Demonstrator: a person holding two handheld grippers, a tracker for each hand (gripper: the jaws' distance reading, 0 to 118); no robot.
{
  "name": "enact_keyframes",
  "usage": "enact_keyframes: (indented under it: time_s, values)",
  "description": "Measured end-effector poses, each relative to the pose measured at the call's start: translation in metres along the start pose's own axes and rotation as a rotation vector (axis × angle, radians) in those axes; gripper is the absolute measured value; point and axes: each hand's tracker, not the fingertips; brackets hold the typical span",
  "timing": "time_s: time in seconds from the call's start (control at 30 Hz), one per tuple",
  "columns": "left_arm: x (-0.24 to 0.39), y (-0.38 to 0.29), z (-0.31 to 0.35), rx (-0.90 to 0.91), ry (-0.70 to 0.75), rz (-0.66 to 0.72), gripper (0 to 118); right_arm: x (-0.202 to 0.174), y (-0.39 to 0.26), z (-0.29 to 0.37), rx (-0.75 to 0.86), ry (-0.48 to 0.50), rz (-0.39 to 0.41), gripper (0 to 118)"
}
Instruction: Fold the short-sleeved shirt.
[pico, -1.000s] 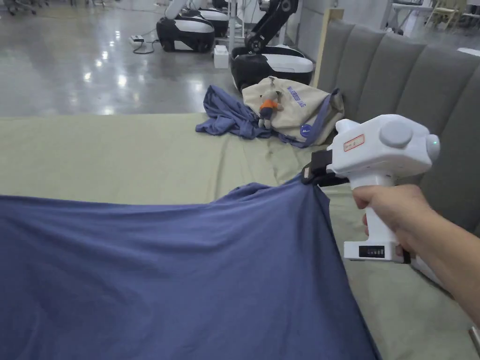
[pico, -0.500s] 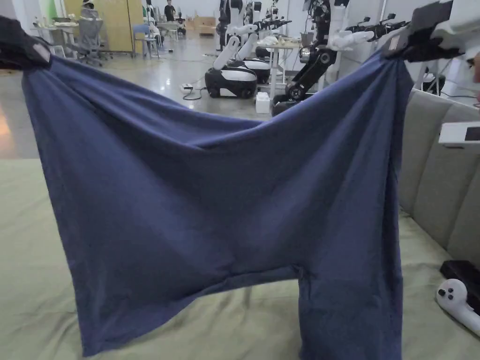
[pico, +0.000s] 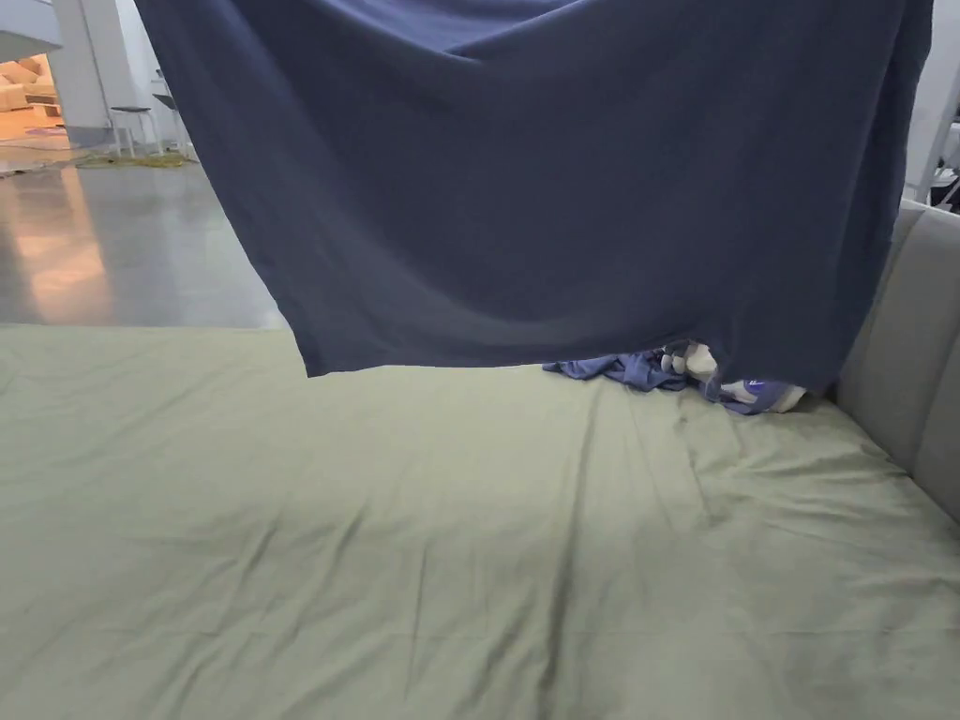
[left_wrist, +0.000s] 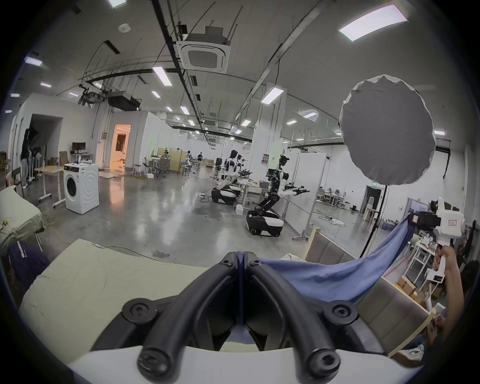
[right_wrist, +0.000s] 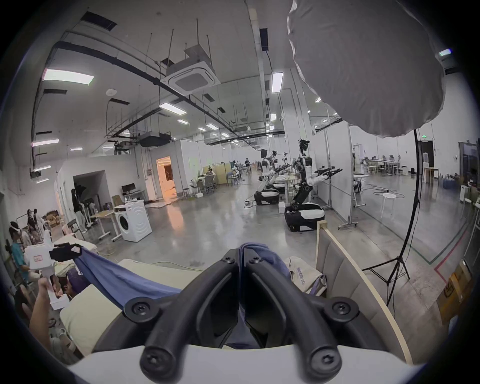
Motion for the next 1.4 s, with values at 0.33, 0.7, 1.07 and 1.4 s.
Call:
enact_keyframes:
  time_s: [0.33, 0.7, 1.07, 1.4]
  values:
    - [-0.006, -0.023, -0.064, 0.009, 0.037, 0.059, 5, -0.004, -0.014, -0.1, 0.006, 0.019, -0.004, 4]
    - [-0.004, -0.016, -0.079, 0.117, 0.032, 0.042, 5, -0.035, -0.027, -0.139, 0.122, 0.027, 0.037, 4]
    - [-0.013, -0.148, -0.041, -0.083, -0.069, 0.026, 5, 0.008, -0.177, -0.09, -0.062, 0.165, -0.035, 4]
    - [-0.025, -0.359, 0.086, -0.17, -0.115, 0.131, 5, 0.069, -0.423, 0.049, -0.333, 0.194, -0.212, 4]
